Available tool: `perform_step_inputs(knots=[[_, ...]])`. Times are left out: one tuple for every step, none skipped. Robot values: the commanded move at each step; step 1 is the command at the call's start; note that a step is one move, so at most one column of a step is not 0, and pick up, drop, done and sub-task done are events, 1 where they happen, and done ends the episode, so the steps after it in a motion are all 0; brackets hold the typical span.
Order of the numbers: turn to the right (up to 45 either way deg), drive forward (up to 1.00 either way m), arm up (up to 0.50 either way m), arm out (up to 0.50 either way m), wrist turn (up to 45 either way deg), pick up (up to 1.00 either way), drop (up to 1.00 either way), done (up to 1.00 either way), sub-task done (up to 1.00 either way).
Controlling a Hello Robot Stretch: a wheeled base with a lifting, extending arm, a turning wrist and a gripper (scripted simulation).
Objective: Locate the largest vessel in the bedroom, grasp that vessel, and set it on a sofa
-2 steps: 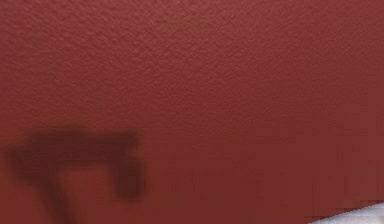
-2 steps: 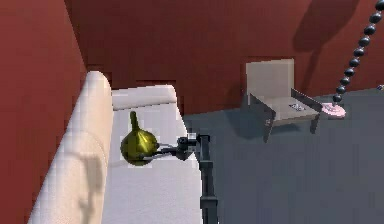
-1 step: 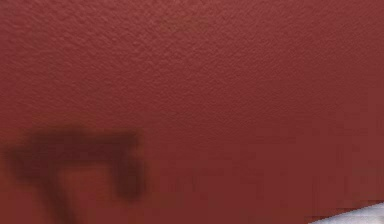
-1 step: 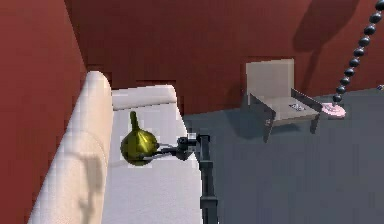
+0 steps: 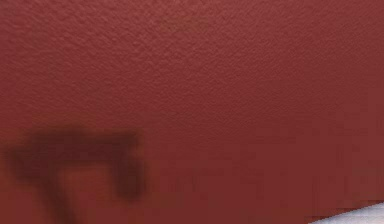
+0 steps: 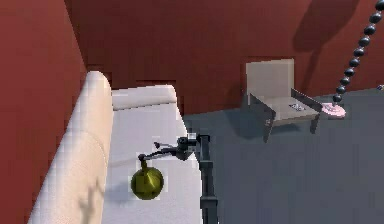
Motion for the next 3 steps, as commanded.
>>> perform_step_inputs(knots=[[0.0, 0.00, 0.10, 0.00, 0.0, 0.00, 0.00, 0.00, 0.00], [0.0, 0.00, 0.00, -0.08, 0.0, 0.00, 0.00, 0.00, 0.00], [0.0, 0.00, 0.00, 0.00, 0.0, 0.00, 0.00, 1.00, 0.00]])
